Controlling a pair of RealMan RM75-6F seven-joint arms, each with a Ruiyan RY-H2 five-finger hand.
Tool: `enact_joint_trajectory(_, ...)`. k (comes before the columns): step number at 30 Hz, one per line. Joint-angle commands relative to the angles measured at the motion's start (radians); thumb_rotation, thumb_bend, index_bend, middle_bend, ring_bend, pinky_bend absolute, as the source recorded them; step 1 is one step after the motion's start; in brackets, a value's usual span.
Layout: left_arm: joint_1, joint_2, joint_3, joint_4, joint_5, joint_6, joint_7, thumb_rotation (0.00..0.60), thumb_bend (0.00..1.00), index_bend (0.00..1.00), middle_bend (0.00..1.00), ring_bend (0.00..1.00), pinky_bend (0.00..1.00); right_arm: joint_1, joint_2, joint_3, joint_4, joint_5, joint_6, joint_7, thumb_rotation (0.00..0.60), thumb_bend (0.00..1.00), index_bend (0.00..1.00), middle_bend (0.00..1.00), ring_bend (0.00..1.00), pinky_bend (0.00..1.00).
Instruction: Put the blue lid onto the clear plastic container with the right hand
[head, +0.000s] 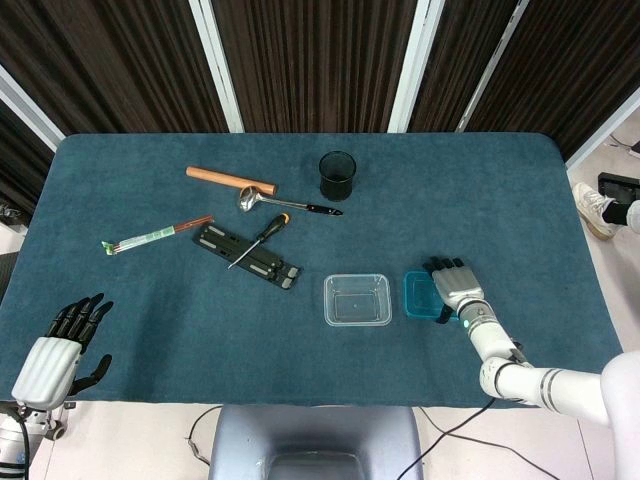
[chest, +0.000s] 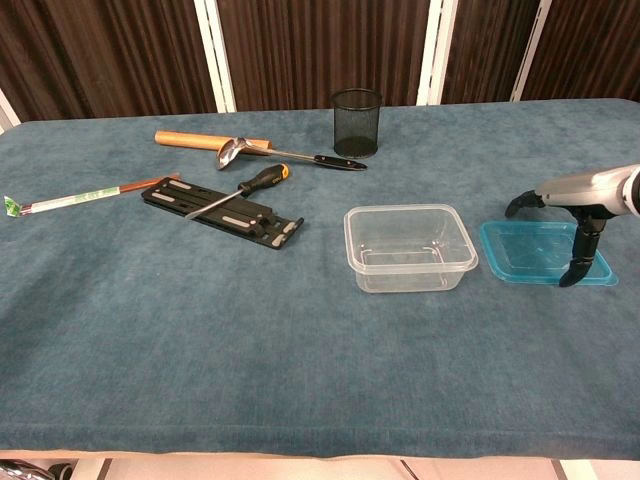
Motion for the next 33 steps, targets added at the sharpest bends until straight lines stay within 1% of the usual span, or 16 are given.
enact_joint_trajectory(1,0.0,0.0,0.0,0.0,0.0,0.0,0.0,0.6,0.39,0.0,0.0,0.0,0.11,0.002,-0.006,-0.002,0.004,0.003,0.004,-0.003,0.6,0.19,0.25,0.01,0.0,0.0)
enact_joint_trajectory(7,0.001,0.001,0.0,0.001,0.001,0.004,-0.003,0.6,0.39,0.0,0.0,0.0,0.11,0.006,-0.01,-0.007,0.007,0.014,0.012,-0.011,0.6,0.19,0.28,0.02,0.0,0.0)
enact_joint_trajectory(22,0.004,0.002,0.001,0.001,0.005,0.011,-0.007,0.6,0.39,0.0,0.0,0.0,0.11,0.012,-0.025,-0.018,0.016,0.044,0.021,-0.039,0.6,0.19,0.28,0.03,0.0,0.0)
enact_joint_trajectory(26,0.004,0.002,0.001,0.002,0.006,0.012,-0.01,0.6,0.39,0.0,0.0,0.0,0.11,0.013,-0.027,-0.014,0.016,0.047,0.023,-0.036,0.6,0.19,0.29,0.03,0.0,0.0)
enact_joint_trajectory(28,0.004,0.002,0.001,0.002,0.006,0.012,-0.01,0.6,0.39,0.0,0.0,0.0,0.11,0.012,-0.028,-0.014,0.016,0.047,0.025,-0.037,0.6,0.19,0.3,0.06,0.0,0.0)
enact_joint_trajectory(30,0.004,0.002,0.001,0.003,0.006,0.012,-0.01,0.6,0.39,0.0,0.0,0.0,0.11,0.013,-0.028,-0.016,0.015,0.05,0.024,-0.041,0.6,0.19,0.34,0.13,0.01,0.0)
enact_joint_trajectory(32,0.004,0.002,0.001,0.002,0.006,0.012,-0.011,0.6,0.39,0.0,0.0,0.0,0.11,0.015,-0.029,-0.017,0.014,0.054,0.024,-0.044,0.6,0.19,0.39,0.22,0.08,0.0)
enact_joint_trajectory(33,0.004,0.002,0.001,0.002,0.007,0.012,-0.01,0.6,0.39,0.0,0.0,0.0,0.11,0.015,-0.029,-0.017,0.014,0.055,0.026,-0.045,0.6,0.19,0.43,0.27,0.14,0.0)
